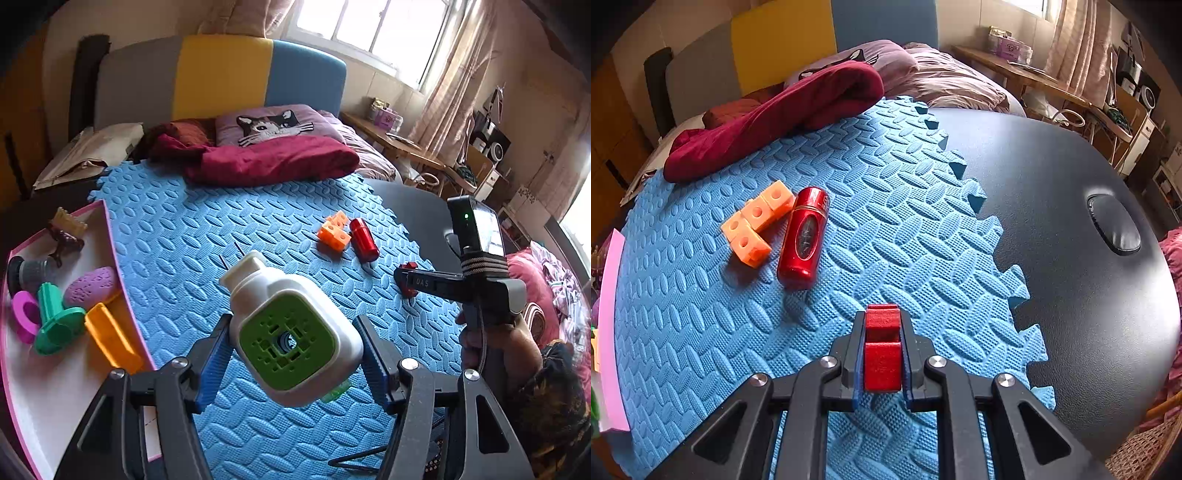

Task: Organize rigid objects
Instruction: 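Lower the white-and-green plug into the white tray and open the left gripper, then carry the red block toward the white tray with the right gripper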

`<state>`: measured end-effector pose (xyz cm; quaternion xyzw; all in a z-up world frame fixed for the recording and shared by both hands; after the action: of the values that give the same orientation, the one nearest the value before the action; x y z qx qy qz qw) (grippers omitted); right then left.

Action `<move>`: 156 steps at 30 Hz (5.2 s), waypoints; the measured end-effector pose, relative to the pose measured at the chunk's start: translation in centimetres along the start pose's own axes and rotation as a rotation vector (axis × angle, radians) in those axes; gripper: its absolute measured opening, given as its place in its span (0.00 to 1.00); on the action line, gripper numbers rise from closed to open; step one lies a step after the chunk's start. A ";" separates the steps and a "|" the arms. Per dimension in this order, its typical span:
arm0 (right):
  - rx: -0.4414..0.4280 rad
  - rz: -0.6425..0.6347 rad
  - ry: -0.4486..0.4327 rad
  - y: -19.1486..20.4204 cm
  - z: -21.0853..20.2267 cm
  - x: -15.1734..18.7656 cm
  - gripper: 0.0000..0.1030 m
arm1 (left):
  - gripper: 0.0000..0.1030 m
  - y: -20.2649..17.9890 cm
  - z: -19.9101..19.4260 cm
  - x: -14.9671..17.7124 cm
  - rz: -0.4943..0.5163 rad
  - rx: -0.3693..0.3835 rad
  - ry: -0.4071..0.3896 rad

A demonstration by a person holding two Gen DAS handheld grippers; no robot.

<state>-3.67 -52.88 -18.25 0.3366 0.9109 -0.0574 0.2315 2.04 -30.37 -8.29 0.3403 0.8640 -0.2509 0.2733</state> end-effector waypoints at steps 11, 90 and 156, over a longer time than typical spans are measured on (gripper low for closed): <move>0.031 -0.055 -0.026 0.4 -0.2 -0.2 0.14 | 0.63 3.7 -3.3 1.2 -0.074 -0.026 -0.037; -0.061 -0.187 -0.057 4.2 -0.5 0.2 0.14 | 0.82 18.4 -8.5 5.9 -0.318 -0.430 -0.066; -0.517 -0.551 -0.178 26.9 -11.3 6.8 0.13 | 0.82 26.5 -14.1 11.8 -0.505 -0.534 -0.101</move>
<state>4.68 -25.36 -9.93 0.0033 0.9280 0.0850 0.3627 9.66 0.68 -12.27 0.0202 0.9411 -0.0926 0.3245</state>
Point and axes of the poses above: each gripper's, at about its wrist camera, not at the fingertips, and z roughly the way its jaws point, y to its left, x to its underside, the point moved 10 cm from there along z, roughly the way its jaws point
